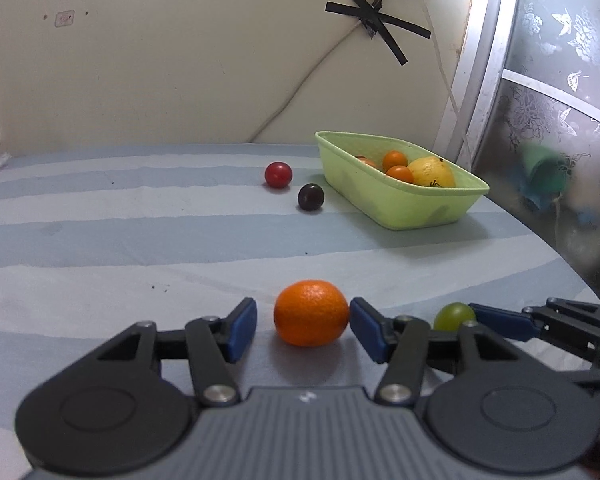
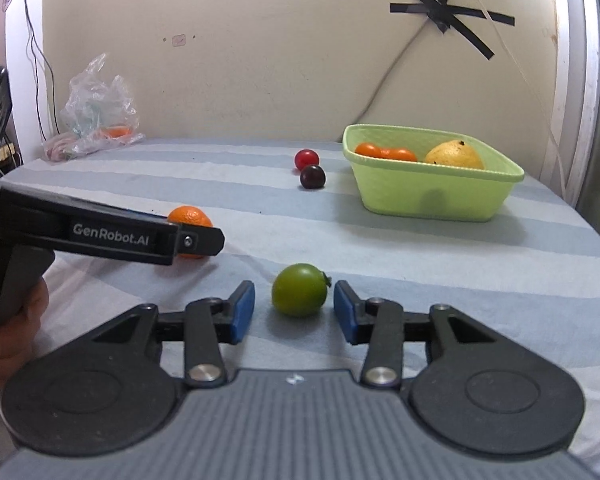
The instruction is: Organize fruits
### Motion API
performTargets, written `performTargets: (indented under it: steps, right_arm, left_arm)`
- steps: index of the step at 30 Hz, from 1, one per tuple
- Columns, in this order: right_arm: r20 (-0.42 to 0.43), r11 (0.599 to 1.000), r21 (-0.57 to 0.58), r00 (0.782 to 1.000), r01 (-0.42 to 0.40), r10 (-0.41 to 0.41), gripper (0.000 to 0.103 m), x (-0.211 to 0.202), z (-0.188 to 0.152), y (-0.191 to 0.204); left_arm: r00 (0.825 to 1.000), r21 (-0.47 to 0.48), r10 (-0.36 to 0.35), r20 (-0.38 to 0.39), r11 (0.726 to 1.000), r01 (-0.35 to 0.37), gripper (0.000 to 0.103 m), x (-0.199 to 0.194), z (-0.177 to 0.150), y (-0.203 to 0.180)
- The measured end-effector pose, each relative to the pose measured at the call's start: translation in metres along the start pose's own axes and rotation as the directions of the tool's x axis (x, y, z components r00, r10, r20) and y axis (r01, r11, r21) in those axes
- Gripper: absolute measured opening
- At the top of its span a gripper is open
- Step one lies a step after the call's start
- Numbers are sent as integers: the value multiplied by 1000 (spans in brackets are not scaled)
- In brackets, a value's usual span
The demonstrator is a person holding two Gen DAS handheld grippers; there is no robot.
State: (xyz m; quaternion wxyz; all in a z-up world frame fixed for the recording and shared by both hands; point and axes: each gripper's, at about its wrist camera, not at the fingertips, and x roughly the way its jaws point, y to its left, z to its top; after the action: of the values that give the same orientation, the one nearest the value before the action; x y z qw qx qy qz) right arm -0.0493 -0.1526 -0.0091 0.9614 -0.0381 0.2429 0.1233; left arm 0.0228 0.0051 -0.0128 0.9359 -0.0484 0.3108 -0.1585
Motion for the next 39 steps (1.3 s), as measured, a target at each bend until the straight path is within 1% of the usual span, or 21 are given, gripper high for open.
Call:
performTargets:
  steps: [4,5,9,16,28,39]
  right_arm:
    - [12,999,-32,1000,16,-15,47,-1,-1,5]
    - [14,999,-36,1000,18,-17,50,-1,-1,5]
    - [20,999,-26,1000,22,-22,50,-2,-1,5]
    - [24,1000,-6,1000,15,-14,50,-2,-1,3]
    - [15,1000,1,1000,6,-6,50,-1,-1,2]
    - [7,1000,7,1000,-6,6,50,-1,-1,-2]
  left_arm:
    - [1000,4,5,9,1000,-5,55,0,-1,-2]
    - [1000,7,7,13,1000,-7,56,0,-1,-3]
    - [999,29,16,31,999,-17,59,-2,-2,-6]
    - [998,54,35,45,998,-37,60,-4,-3,-10]
    - [997,76,30,64,996,-35,62,-7,-5,-14]
    - [998,76,23,62,997,-28,62,-7,-4,-13]
